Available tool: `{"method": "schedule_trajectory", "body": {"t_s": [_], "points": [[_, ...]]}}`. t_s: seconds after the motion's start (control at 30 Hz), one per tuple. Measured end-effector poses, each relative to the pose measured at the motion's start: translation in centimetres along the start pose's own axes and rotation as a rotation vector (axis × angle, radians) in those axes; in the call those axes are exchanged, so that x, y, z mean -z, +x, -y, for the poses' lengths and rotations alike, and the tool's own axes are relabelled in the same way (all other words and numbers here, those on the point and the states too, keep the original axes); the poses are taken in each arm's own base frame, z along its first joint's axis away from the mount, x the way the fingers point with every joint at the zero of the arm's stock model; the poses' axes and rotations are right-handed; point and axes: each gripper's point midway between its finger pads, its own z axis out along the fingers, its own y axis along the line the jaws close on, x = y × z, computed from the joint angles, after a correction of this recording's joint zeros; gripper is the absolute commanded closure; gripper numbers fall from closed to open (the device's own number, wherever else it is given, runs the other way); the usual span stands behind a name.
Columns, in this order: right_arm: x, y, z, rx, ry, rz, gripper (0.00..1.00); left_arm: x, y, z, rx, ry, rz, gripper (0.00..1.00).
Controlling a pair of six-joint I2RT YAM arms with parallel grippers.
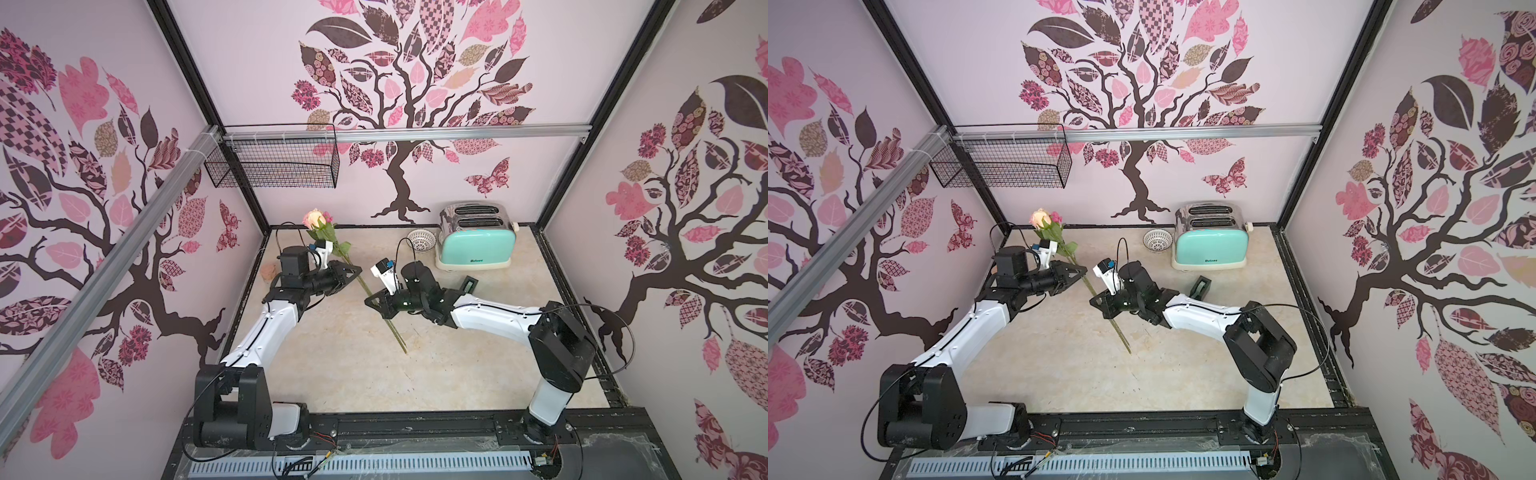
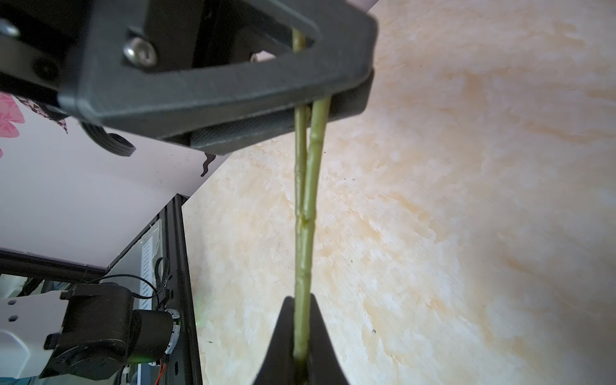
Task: Wrap bouquets with tape
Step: Pick up the unwrapped bouquet from the center of the board, then move the Tape Cutter to the center of the board.
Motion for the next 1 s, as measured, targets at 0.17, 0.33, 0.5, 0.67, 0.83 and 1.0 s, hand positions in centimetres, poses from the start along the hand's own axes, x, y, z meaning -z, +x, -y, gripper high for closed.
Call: {"method": "schedule_trajectory", "body": {"t_s": [0.17,0.33,0.5,0.67,0.83,1.0], "points": [[0.0,-0.1,0.0,0.001,0.003,0.005,1.00,-0.1,-0.2,0.3,-0.001,0.008,0.008,0.98],[0.0,-0.3,0.0,-0.007,0.004,0.013,0.79,-0.1,-0.3,0.4,-0.003,0.010,0.014,1.00],[0.2,-0.6,0.4,-0.017,0.031,0.031,0.40,-0.1,-0.4,0.4,-0.001,0.009,0.019,1.00],[3.4,-0.9,2.1,-0.077,0.123,0.102,0.07,0.0,-0.6,0.3,0.001,0.002,0.027,1.00],[9.6,-2.4,7.5,-0.191,0.292,0.238,0.00,0.2,-0.7,0.1,0.006,-0.008,0.050,1.00],[14.8,-2.7,13.6,-0.293,0.545,0.320,0.00,0.4,-0.2,-1.0,0.055,-0.025,0.088,1.00]]}}
